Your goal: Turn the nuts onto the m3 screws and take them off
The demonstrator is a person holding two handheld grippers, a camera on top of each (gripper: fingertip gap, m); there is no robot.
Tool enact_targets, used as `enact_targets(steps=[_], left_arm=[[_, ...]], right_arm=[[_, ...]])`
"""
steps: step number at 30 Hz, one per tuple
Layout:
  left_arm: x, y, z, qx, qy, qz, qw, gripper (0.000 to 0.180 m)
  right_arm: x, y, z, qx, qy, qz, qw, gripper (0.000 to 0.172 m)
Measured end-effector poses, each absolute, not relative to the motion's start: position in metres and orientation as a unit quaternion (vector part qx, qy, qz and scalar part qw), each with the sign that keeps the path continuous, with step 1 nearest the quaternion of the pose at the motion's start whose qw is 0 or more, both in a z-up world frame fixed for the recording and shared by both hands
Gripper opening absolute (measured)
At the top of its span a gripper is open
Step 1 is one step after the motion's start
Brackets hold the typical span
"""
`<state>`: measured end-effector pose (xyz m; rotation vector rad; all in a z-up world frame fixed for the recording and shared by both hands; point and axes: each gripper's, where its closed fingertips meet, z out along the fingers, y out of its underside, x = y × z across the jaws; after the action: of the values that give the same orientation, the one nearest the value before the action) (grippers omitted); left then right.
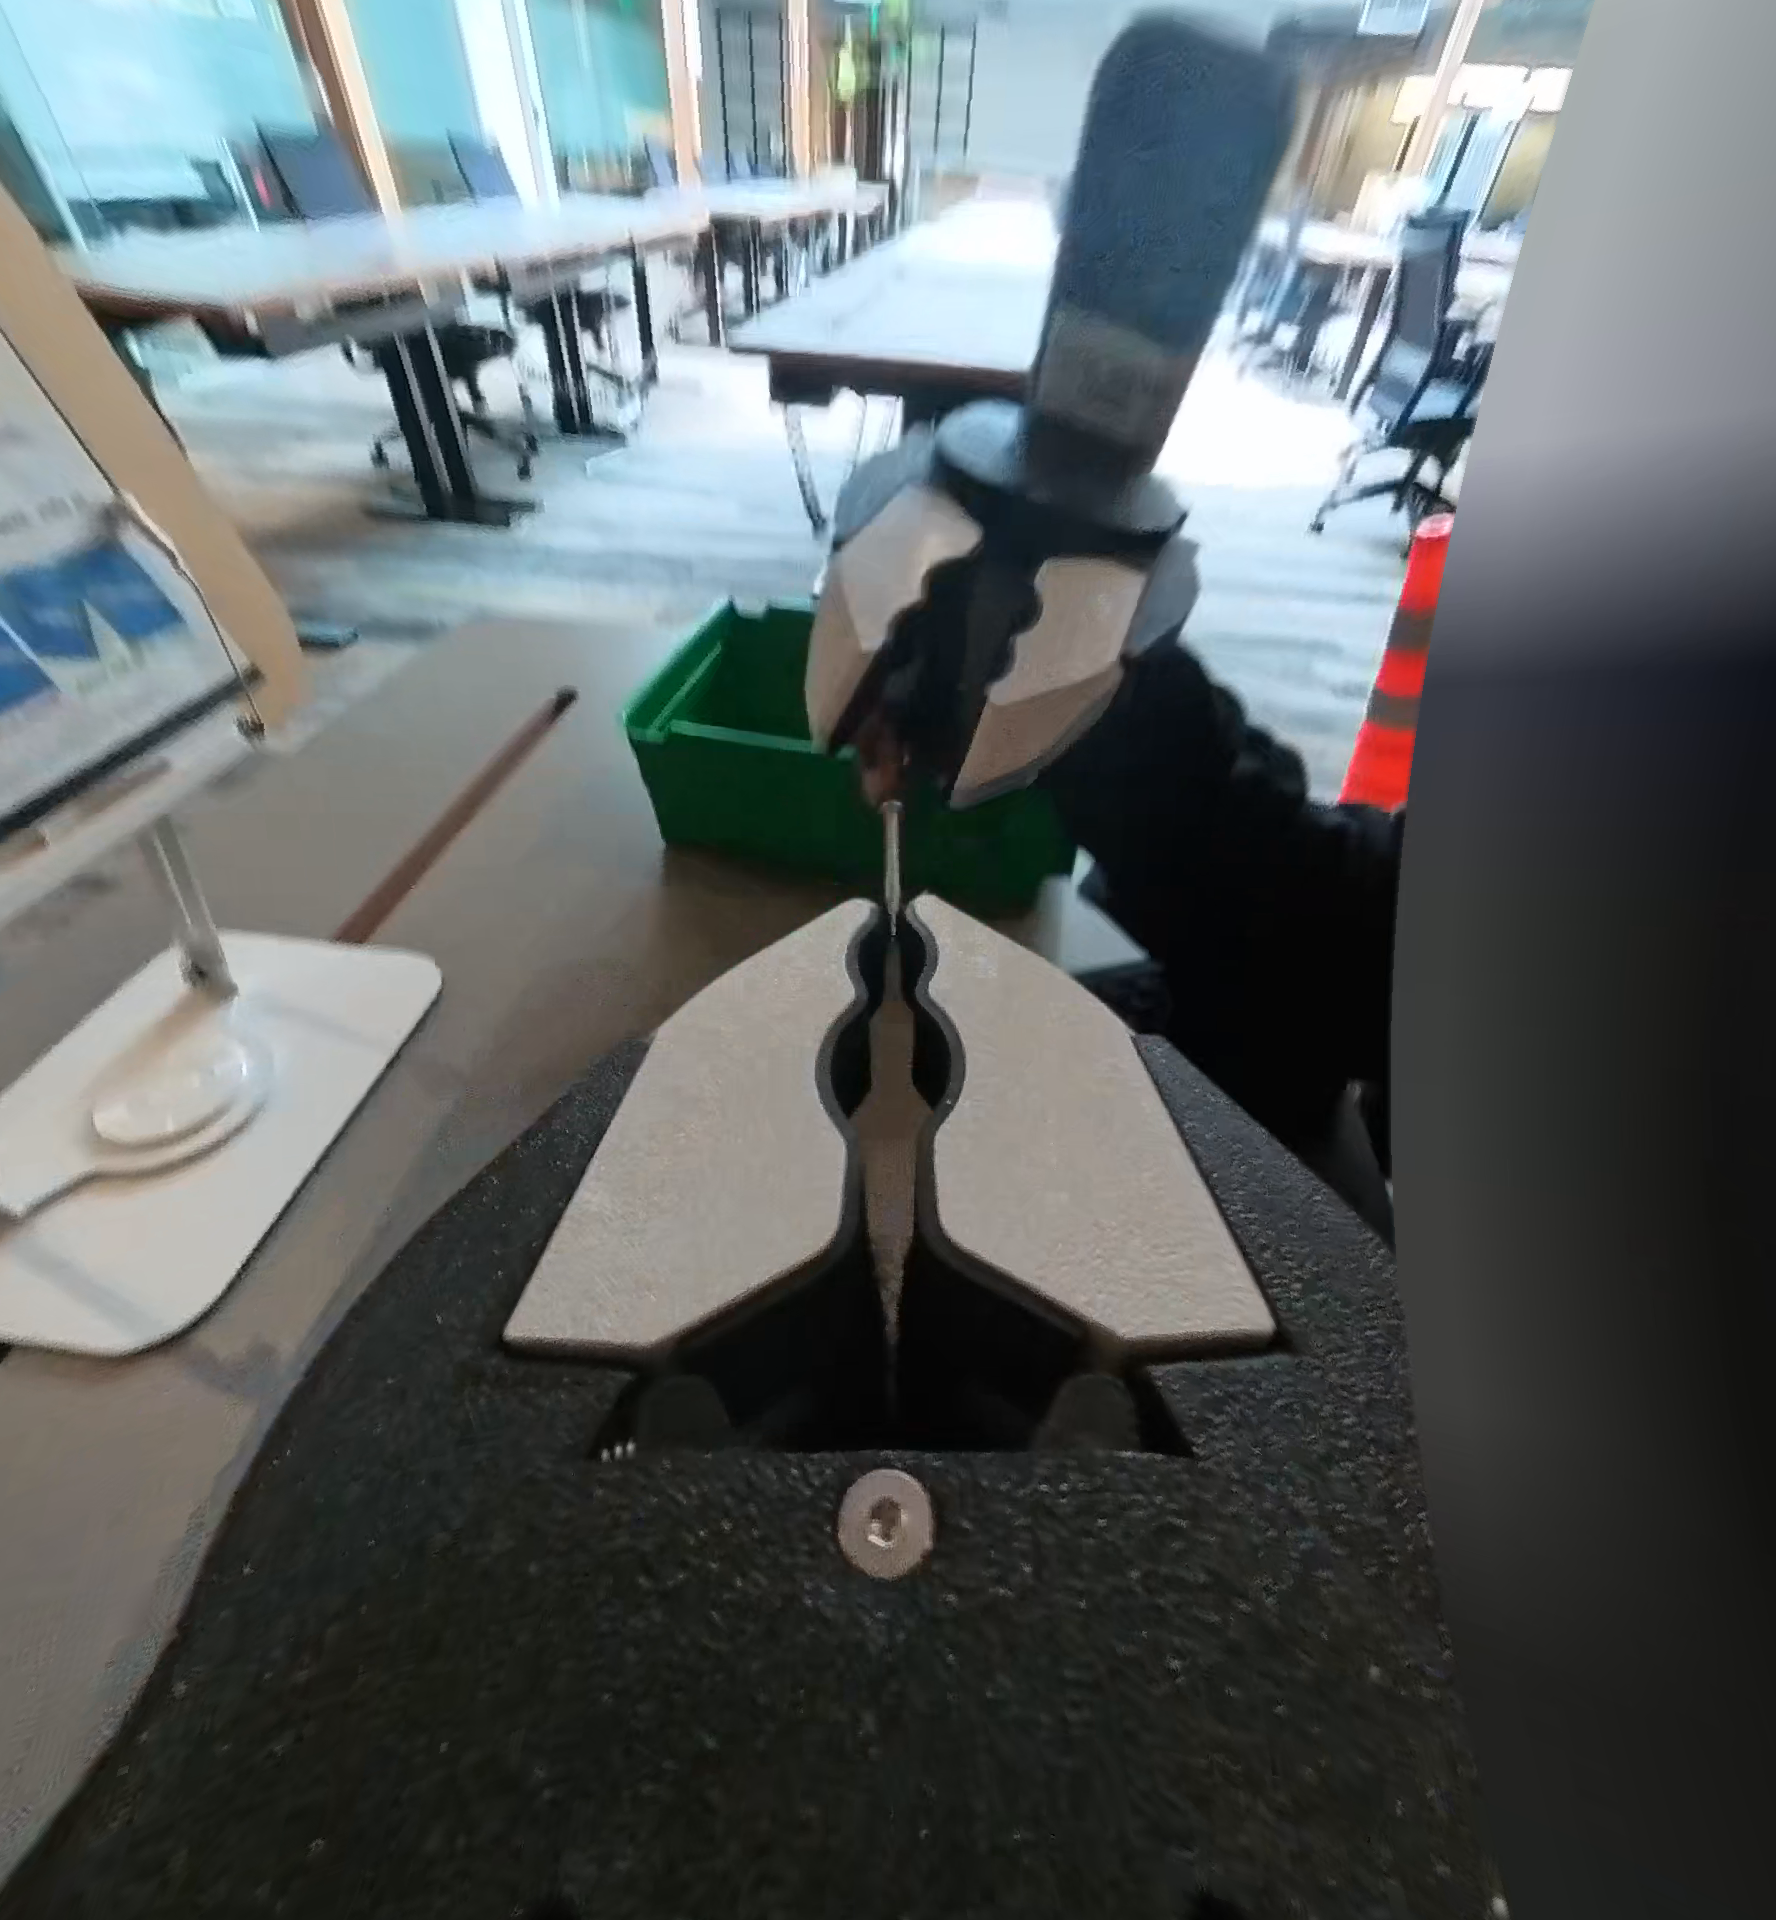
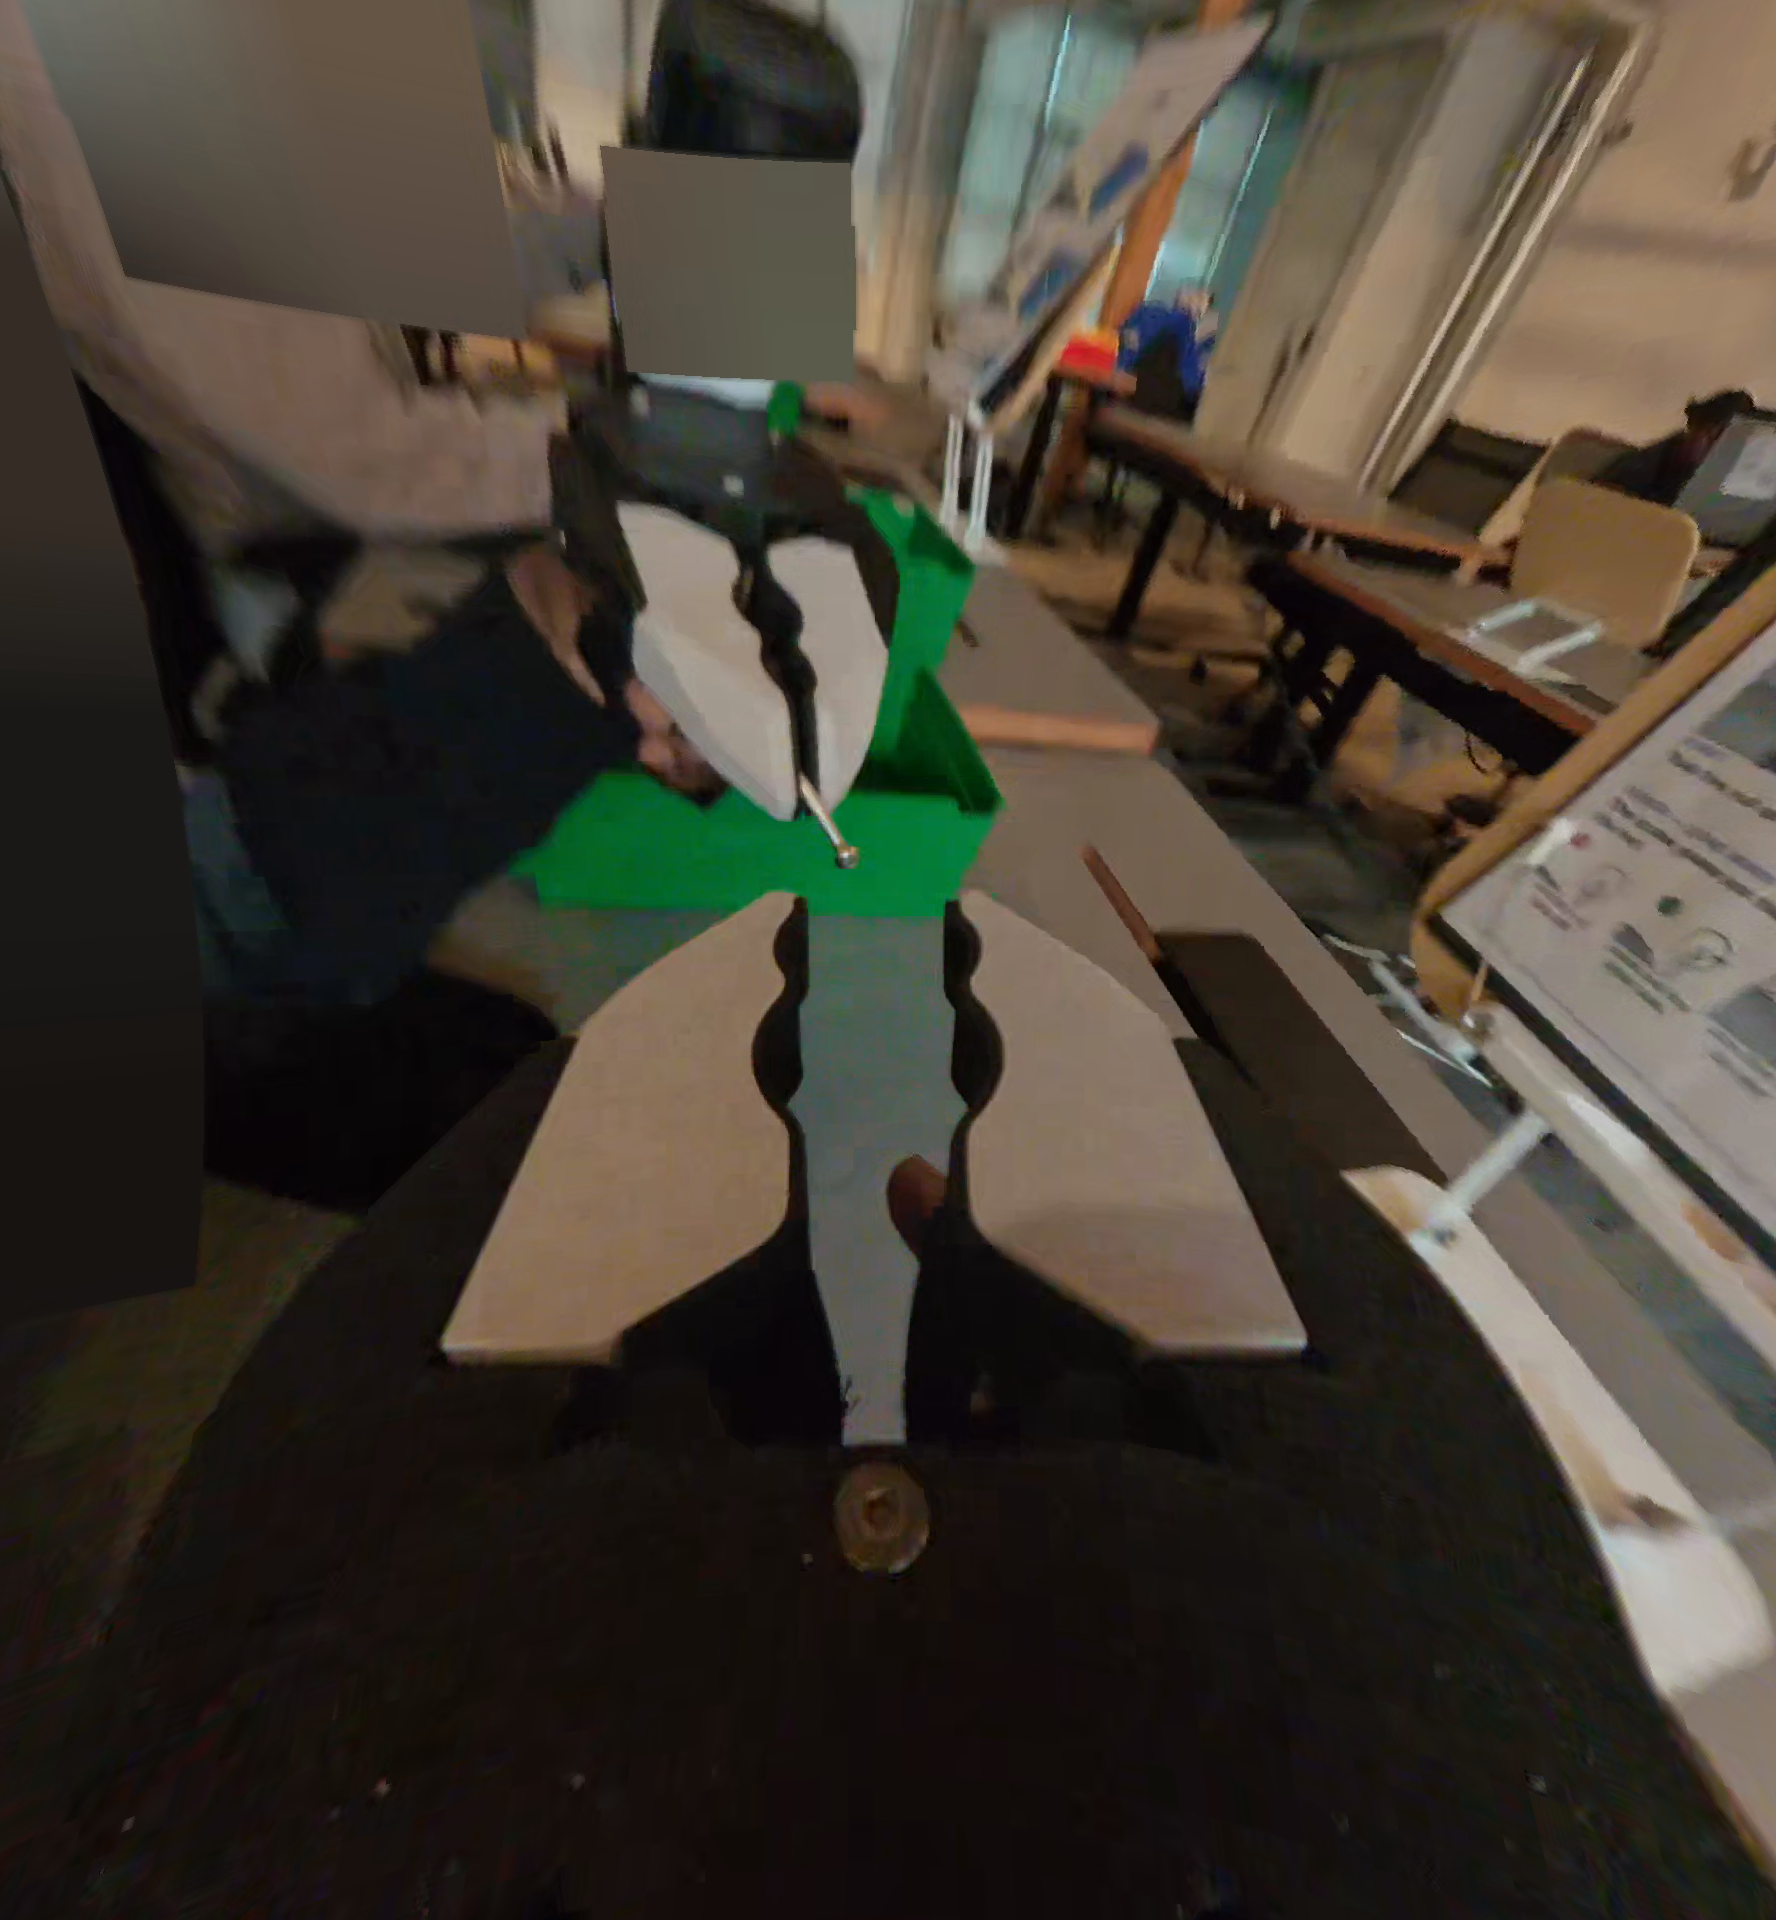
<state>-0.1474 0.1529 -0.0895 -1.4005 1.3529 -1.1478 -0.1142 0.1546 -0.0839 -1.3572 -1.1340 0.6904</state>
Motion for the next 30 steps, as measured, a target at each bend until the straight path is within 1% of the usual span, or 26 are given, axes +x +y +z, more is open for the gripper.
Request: enact_targets(steps=[8, 12, 15, 18, 22, 25, 27, 30], left_arm=[[-0.142, 0.148, -0.123, -0.592, 0.588, -0.413, 0.365, 0.001], [-0.140, 0.146, -0.127, -0.591, 0.597, -0.409, 0.356, 0.002], [-0.141, 0.146, -0.126, -0.590, 0.597, -0.411, 0.356, 0.001], [-0.142, 0.146, -0.122, -0.584, 0.594, -0.417, 0.363, 0.001], [-0.141, 0.149, -0.098, -0.557, 0.560, -0.453, 0.413, 0.004], [-0.142, 0.155, -0.067, -0.511, 0.513, -0.492, 0.483, 0.019], [-0.142, 0.157, -0.045, -0.474, 0.471, -0.527, 0.525, 0.021], [-0.142, 0.162, -0.027, -0.445, 0.417, -0.565, 0.556, 0.018]], right_arm=[[-0.121, 0.150, -0.120, -0.604, -0.564, 0.197, 0.527, 0.016], [-0.125, 0.150, -0.128, -0.605, -0.577, 0.191, 0.514, 0.011], [-0.128, 0.149, -0.126, -0.598, -0.578, 0.199, 0.519, 0.005], [-0.130, 0.148, -0.122, -0.592, -0.572, 0.214, 0.526, 0.004], [-0.129, 0.153, -0.099, -0.574, -0.525, 0.270, 0.567, 0.003], [-0.125, 0.155, -0.068, -0.536, -0.455, 0.348, 0.620, 0.003], [-0.122, 0.157, -0.049, -0.509, -0.404, 0.401, 0.646, 0.003], [-0.123, 0.160, -0.036, -0.480, -0.351, 0.458, 0.661, 0.003]])
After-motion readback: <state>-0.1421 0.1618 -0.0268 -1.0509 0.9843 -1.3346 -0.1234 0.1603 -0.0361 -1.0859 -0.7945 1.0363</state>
